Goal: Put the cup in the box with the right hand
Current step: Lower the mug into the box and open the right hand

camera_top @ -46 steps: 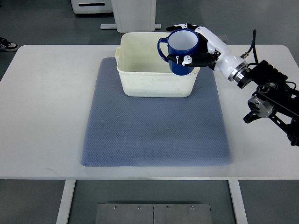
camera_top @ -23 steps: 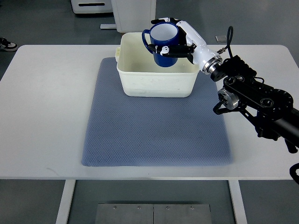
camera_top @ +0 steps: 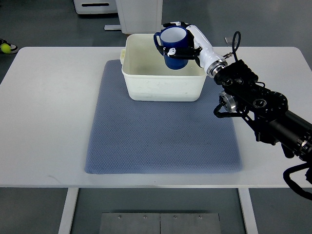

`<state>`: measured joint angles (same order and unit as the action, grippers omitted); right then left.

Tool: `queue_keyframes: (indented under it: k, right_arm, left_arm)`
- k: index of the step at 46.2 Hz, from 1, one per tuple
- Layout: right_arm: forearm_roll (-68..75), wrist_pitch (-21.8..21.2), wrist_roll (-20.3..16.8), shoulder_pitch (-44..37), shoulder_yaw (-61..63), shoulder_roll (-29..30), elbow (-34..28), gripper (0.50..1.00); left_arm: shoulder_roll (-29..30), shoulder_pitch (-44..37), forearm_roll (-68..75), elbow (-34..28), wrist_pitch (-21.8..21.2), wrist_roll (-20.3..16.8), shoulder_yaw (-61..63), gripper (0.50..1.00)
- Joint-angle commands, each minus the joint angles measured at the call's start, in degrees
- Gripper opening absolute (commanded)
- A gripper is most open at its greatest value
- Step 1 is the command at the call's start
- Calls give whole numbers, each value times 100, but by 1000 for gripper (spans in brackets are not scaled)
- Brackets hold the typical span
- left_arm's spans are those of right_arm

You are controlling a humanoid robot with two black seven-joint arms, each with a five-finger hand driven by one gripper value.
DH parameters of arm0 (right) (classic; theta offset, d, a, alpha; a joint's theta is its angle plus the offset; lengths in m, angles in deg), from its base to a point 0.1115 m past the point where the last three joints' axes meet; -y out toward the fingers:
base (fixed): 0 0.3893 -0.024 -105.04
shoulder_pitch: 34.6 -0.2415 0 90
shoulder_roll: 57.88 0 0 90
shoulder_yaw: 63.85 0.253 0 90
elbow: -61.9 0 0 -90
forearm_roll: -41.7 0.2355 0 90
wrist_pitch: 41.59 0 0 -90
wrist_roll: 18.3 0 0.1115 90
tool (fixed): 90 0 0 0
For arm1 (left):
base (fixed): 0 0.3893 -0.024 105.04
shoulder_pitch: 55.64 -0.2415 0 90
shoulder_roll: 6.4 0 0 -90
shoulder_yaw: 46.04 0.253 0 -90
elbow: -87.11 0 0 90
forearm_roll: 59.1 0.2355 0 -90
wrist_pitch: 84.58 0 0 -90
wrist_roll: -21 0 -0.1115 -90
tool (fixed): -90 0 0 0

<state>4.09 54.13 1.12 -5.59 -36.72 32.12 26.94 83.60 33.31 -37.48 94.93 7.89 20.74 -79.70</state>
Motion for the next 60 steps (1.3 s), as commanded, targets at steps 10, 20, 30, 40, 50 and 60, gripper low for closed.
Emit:
queue_keyframes:
  k: [10, 20, 30, 40, 50, 60]
  right_arm:
    - [-1, -9, 0, 8, -103, -9, -37, 500]
    - [-10, -18, 17, 8, -138, -9, -55, 717]
    - [-10, -18, 35, 8, -367, -9, -55, 897]
    - [-10, -18, 44, 8, -419, -9, -55, 983]
    - [-10, -27, 44, 8, -428, -17, -55, 1000]
    - [-10, -53, 44, -88, -419, -52, -151, 1000]
  left_arm:
    - [0, -1, 0, 0, 0, 0, 0, 1000]
    - [0, -1, 0, 0, 0, 0, 0, 1000]
    - [0, -1, 0, 0, 0, 0, 0, 1000]
    - [0, -1, 0, 0, 0, 0, 0, 1000]
    - [0, -1, 0, 0, 0, 0, 0, 1000]
    - [0, -1, 0, 0, 0, 0, 0, 1000]
